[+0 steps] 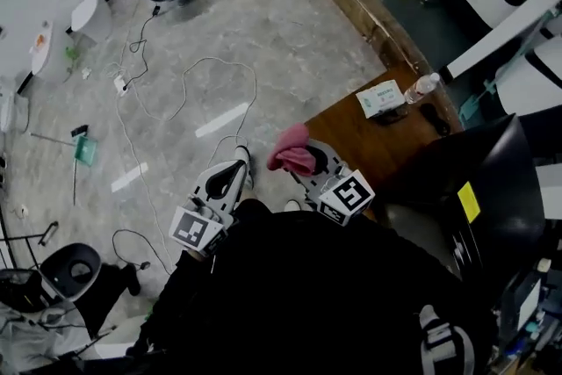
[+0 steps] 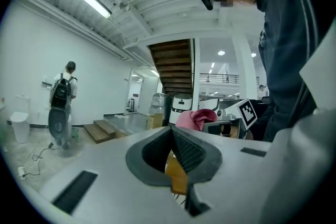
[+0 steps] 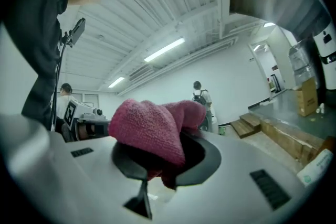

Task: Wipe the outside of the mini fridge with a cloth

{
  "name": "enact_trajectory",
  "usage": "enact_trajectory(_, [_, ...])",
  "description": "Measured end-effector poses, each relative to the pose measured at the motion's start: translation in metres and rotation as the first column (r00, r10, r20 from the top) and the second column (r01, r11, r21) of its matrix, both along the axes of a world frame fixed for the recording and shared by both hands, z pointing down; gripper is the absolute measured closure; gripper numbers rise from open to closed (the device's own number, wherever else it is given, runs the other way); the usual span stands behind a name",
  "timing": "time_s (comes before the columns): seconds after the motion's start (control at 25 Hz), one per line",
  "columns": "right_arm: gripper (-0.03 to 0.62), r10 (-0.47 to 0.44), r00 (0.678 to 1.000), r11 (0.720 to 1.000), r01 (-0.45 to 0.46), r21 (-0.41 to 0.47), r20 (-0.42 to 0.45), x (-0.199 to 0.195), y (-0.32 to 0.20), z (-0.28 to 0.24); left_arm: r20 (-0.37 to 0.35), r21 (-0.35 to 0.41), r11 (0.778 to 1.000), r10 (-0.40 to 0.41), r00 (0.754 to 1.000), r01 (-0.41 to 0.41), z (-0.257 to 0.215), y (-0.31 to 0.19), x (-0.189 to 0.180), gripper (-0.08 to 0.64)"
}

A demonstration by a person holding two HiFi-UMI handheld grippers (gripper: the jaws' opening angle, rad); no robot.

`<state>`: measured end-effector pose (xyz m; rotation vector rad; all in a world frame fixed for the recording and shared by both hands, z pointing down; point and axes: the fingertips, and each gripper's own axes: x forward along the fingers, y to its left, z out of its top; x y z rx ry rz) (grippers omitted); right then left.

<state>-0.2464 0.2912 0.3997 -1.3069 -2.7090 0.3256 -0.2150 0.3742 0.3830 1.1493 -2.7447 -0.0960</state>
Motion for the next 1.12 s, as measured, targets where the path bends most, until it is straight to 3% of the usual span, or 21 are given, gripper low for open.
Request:
enact_trajectory(0.12, [0.505,0.118,0.993,0.993,-0.118,0.01,-0.018,-0.041,-0.023,0.004,-0.004,0.011,0.991,0.132,0.991,-0.132,0.003,-0.023,-0.051,0.558])
enact_trajectory(0.24, [0.505,0.248,0.969,0.968,-0.248,0.033,-0.017,-0.083,-0.042,0.001,0.026,0.047,0.958,0.283,0.959,-0.284,-0.007,-0.051,-0.107,0.557])
enact_trajectory(0.44, [0.505,0.476,0.879,0.879,-0.474,0.039,-0.029,-0.133,-0.068,-0.012,0.021,0.029,0.841,0.54,0.841,-0.541,-0.01,-0.085,-0.173,0.557])
enact_trajectory(0.64, [0.505,0.652,0.756,0.758,-0.651,0.041,-0.053,-0.171,-0.084,-0.008,0.042,0.047,0.716,0.695,0.718,-0.696,-0.019,-0.111,-0.221,0.558])
enact_trajectory(0.72, [0.505,0.722,0.688,0.691,-0.722,0.033,-0.075,-0.174,-0.093,-0.007,0.047,0.065,0.652,0.754,0.655,-0.756,-0.021,-0.125,-0.23,0.558])
enact_trajectory(0.84, [0.505,0.821,0.559,0.564,-0.826,0.004,-0.117,-0.167,-0.118,-0.004,0.053,0.078,0.553,0.829,0.557,-0.83,-0.019,-0.15,-0.236,0.558])
enact_trajectory(1.0, [0.505,0.917,0.362,0.357,-0.932,-0.059,-0.168,-0.139,-0.162,-0.004,0.093,0.099,0.44,0.889,0.449,-0.892,-0.032,-0.185,-0.23,0.558])
enact_trajectory(1.12, [0.505,0.952,0.222,0.19,-0.969,-0.158,-0.211,-0.111,-0.199,-0.012,0.133,0.106,0.353,0.921,0.365,-0.93,-0.041,-0.214,-0.214,0.557])
